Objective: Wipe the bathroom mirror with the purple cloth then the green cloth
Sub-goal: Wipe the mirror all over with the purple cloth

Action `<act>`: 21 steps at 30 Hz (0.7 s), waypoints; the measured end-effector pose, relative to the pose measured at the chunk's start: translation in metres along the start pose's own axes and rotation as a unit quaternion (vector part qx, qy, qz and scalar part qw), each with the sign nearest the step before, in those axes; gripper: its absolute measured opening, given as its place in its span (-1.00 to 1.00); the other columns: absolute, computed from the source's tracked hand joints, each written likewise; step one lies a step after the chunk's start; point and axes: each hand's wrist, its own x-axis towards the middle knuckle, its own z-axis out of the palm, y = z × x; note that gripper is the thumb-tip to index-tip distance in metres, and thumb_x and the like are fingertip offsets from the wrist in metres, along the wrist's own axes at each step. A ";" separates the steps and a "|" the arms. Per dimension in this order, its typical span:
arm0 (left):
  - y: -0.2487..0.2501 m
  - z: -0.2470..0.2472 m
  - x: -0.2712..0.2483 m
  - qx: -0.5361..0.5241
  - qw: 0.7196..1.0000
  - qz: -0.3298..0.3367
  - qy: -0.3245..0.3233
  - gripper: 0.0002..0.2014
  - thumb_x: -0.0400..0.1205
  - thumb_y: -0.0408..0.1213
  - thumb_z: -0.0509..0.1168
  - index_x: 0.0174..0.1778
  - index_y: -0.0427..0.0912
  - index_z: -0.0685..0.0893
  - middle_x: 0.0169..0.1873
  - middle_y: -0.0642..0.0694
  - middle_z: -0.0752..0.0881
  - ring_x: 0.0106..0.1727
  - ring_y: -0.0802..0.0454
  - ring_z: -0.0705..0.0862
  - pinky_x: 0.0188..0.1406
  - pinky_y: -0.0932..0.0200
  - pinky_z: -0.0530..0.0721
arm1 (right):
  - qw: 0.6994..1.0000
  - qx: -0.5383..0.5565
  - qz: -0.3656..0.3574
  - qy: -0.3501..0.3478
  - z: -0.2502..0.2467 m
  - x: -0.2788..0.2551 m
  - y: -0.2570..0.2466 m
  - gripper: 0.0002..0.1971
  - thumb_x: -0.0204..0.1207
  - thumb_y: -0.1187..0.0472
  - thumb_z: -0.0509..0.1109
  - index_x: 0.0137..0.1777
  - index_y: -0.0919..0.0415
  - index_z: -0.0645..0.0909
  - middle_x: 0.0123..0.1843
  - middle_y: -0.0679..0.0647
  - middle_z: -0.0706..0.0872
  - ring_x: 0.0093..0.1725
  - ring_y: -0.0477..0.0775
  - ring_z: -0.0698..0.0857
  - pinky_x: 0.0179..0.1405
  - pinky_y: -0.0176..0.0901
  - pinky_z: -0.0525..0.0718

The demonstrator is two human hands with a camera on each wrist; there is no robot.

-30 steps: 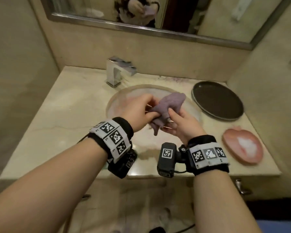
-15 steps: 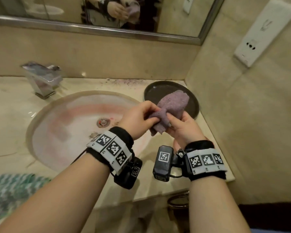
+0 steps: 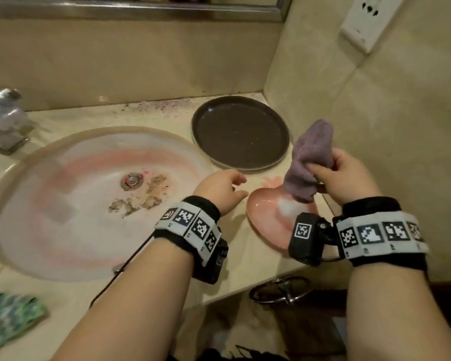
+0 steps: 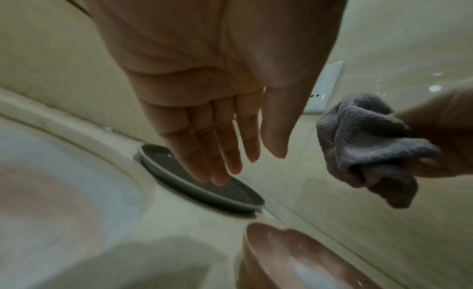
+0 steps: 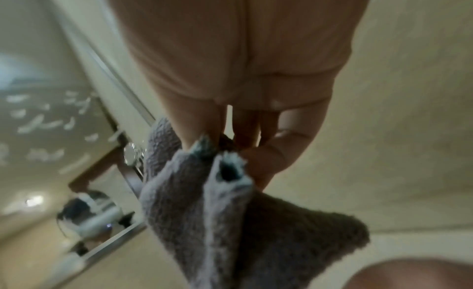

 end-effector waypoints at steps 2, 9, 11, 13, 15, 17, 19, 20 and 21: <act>-0.004 0.012 0.008 0.028 0.999 -0.020 -0.041 -0.59 0.61 -0.14 0.31 0.39 -0.10 0.54 0.31 -0.03 0.62 0.25 0.02 0.62 0.29 0.16 0.52 | 0.997 -0.081 0.005 -0.009 -0.003 -0.001 0.004 -0.91 0.51 0.33 0.39 -0.05 0.14 0.60 -0.15 0.14 0.72 -0.06 0.21 0.71 0.03 0.15 0.68; -0.010 0.030 0.027 0.073 0.991 -0.043 -0.099 -0.49 0.61 -0.13 0.29 0.50 -0.10 0.43 0.37 -0.10 0.56 0.32 -0.05 0.58 0.35 0.11 0.49 | 0.961 -0.261 0.075 -0.051 0.008 0.007 0.031 -0.93 0.51 0.33 0.35 -0.04 0.21 0.58 -0.30 0.13 0.64 -0.31 0.11 0.61 -0.40 -0.22 0.48; -0.009 0.032 0.030 0.071 0.991 -0.041 -0.103 -0.51 0.61 -0.16 0.29 0.49 -0.08 0.44 0.34 -0.08 0.59 0.31 -0.03 0.58 0.33 0.13 0.49 | 0.951 -0.291 0.088 -0.057 0.012 0.013 0.037 -0.91 0.49 0.33 0.37 -0.03 0.20 0.58 -0.22 0.16 0.67 -0.18 0.18 0.65 -0.21 -0.16 0.54; -0.008 0.034 0.032 0.072 0.991 -0.037 -0.107 -0.53 0.61 -0.21 0.28 0.48 -0.06 0.46 0.28 -0.05 0.64 0.27 -0.01 0.61 0.28 0.16 0.50 | 0.943 -0.313 0.099 -0.057 0.015 0.019 0.042 -0.91 0.49 0.33 0.37 -0.08 0.16 0.54 -0.23 0.13 0.63 -0.19 0.16 0.61 -0.21 -0.17 0.48; -0.007 0.035 0.035 0.075 0.990 -0.036 -0.112 -0.54 0.61 -0.25 0.28 0.46 -0.06 0.47 0.22 -0.03 0.68 0.23 -0.01 0.62 0.24 0.18 0.51 | 0.937 -0.329 0.106 -0.056 0.019 0.025 0.045 -0.88 0.47 0.35 0.37 -0.09 0.15 0.51 -0.20 0.13 0.61 -0.18 0.14 0.57 -0.21 -0.19 0.43; -0.005 0.034 0.037 0.075 0.990 -0.036 -0.114 -0.56 0.61 -0.26 0.28 0.45 -0.07 0.49 0.19 -0.04 0.69 0.21 -0.02 0.63 0.22 0.18 0.51 | 0.930 -0.344 0.114 -0.061 0.023 0.030 0.049 -0.87 0.46 0.35 0.37 -0.10 0.15 0.50 -0.17 0.13 0.60 -0.17 0.13 0.55 -0.20 -0.20 0.41; -0.003 0.034 0.040 0.075 0.990 -0.039 -0.116 -0.58 0.61 -0.27 0.27 0.42 -0.08 0.51 0.18 -0.05 0.70 0.20 -0.03 0.64 0.20 0.15 0.53 | 0.924 -0.354 0.125 -0.072 0.027 0.034 0.054 -0.86 0.45 0.35 0.37 -0.11 0.15 0.47 -0.16 0.15 0.59 -0.16 0.14 0.54 -0.20 -0.19 0.41; -0.002 0.034 0.041 0.076 0.990 -0.041 -0.115 -0.59 0.61 -0.28 0.27 0.41 -0.09 0.52 0.18 -0.06 0.70 0.19 -0.04 0.64 0.20 0.14 0.55 | 0.922 -0.356 0.130 -0.076 0.030 0.035 0.056 -0.86 0.46 0.35 0.36 -0.10 0.16 0.46 -0.15 0.15 0.58 -0.16 0.15 0.54 -0.19 -0.18 0.43; -0.001 0.034 0.041 0.078 0.989 -0.042 -0.116 -0.60 0.60 -0.30 0.27 0.39 -0.09 0.53 0.17 -0.06 0.70 0.19 -0.04 0.64 0.20 0.13 0.56 | 0.921 -0.358 0.134 -0.079 0.032 0.036 0.057 -0.85 0.46 0.35 0.36 -0.09 0.15 0.45 -0.14 0.16 0.58 -0.16 0.16 0.54 -0.19 -0.17 0.44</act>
